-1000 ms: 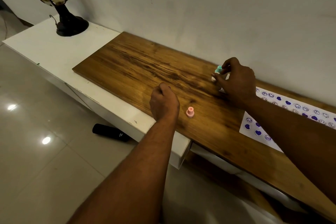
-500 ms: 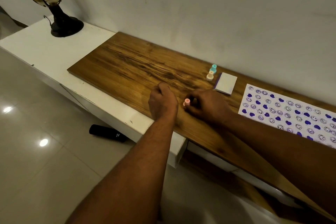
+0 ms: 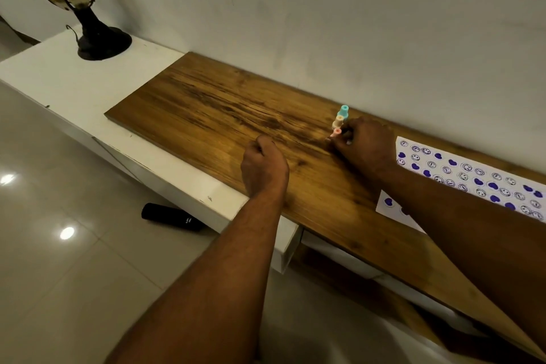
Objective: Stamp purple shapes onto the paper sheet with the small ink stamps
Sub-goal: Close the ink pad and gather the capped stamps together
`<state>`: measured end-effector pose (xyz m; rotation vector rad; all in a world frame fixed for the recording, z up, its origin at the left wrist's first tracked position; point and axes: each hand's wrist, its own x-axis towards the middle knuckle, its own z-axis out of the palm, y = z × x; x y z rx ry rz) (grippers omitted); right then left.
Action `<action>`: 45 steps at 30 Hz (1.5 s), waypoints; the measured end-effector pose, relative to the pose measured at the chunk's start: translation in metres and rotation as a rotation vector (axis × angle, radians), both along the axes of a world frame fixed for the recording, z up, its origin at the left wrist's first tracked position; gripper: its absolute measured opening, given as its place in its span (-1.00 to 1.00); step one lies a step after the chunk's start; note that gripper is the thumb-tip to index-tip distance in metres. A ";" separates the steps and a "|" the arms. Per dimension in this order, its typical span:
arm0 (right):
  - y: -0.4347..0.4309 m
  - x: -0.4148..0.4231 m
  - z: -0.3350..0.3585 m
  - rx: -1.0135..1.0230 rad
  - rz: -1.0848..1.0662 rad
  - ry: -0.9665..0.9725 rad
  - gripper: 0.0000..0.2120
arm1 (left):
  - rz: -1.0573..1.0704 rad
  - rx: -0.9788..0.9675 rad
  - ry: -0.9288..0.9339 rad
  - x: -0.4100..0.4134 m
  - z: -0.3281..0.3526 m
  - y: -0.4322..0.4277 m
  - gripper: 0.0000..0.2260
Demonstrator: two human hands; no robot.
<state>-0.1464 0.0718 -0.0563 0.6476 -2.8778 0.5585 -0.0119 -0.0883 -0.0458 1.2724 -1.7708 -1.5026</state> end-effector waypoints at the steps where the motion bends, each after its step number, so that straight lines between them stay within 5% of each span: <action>1: 0.001 0.001 0.002 -0.019 -0.005 0.017 -0.50 | 0.000 -0.003 0.001 0.000 0.000 0.000 -0.64; 7: 0.044 0.017 0.017 -0.141 -0.033 0.094 -0.51 | -0.088 -0.123 -0.017 0.002 0.003 0.006 -0.69; 14: 0.163 0.063 0.015 0.004 -0.125 -0.047 -0.52 | -0.673 -0.535 -0.079 0.009 -0.006 0.035 -0.89; 20: 0.234 0.089 0.022 -0.024 -0.196 -0.074 -0.61 | -0.864 -0.958 -0.288 0.001 -0.013 0.077 -0.61; 28: 0.262 0.088 0.035 -0.120 -0.233 -0.026 -0.69 | -0.765 -0.866 -0.455 -0.020 -0.026 0.092 -0.60; 45: 0.279 0.083 0.032 -0.147 -0.272 -0.053 -0.70 | -0.692 -0.912 -0.485 -0.028 -0.038 0.087 -0.57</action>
